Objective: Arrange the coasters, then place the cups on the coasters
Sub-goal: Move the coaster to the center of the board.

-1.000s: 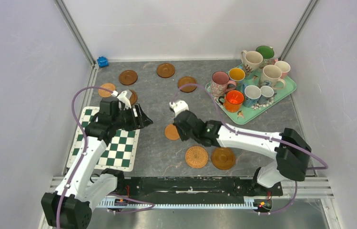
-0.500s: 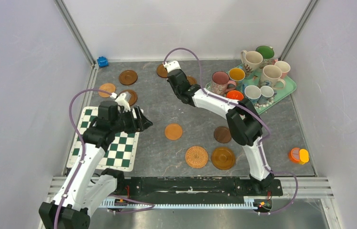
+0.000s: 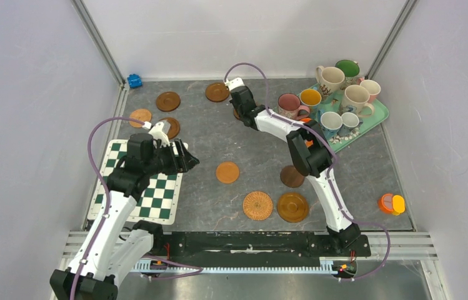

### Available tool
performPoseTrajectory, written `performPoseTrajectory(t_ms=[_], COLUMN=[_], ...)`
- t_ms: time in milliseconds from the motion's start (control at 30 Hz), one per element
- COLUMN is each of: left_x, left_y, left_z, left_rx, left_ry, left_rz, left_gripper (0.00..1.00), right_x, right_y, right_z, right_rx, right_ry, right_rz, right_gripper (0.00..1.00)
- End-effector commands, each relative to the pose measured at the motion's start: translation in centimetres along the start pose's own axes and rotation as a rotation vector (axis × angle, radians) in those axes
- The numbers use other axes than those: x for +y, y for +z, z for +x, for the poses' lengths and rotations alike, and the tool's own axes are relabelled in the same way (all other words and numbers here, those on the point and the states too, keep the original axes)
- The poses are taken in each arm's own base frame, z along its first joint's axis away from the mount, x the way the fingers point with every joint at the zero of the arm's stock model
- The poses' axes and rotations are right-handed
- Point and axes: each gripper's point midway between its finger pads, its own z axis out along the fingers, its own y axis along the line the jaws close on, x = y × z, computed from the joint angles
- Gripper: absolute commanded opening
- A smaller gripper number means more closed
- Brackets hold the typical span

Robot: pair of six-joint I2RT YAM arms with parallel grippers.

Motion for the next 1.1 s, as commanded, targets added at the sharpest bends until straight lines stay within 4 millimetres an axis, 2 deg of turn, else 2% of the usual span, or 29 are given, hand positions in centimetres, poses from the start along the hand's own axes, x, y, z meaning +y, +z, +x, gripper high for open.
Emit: performPoseTrajectory(t_ms=[0, 100, 333, 667, 867, 1067], left_x=[-0.1, 0.0, 0.1, 0.5, 0.5, 0.5], left_y=[0.1, 0.2, 0.5, 0.5, 0.5, 0.5], left_z=[-0.2, -0.2, -0.1, -0.2, -0.2, -0.2], left_rx=[-0.008, -0.007, 0.007, 0.004, 0.006, 0.006], left_ry=[0.022, 0.021, 0.016, 0.016, 0.015, 0.015], left_rz=[0.005, 0.000, -0.004, -0.023, -0.024, -0.022], left_gripper=[0.73, 0.73, 0.73, 0.73, 0.73, 0.74], right_x=[-1.1, -1.5, 0.0, 1.2, 1.6, 2.9], right_y=[1.4, 2.0, 2.2, 2.0, -0.3, -4.7], right_z=[-0.9, 0.3, 2.4, 3.9, 5.6, 6.3], right_rx=[-0.009, 0.020, 0.061, 0.100, 0.151, 0.146], right_ry=[0.064, 0.100, 0.067, 0.062, 0.085, 0.062], right_rz=[-0.031, -0.056, -0.142, -0.198, -0.246, -0.319], right_gripper=[0.00, 0.00, 0.00, 0.00, 0.00, 0.00])
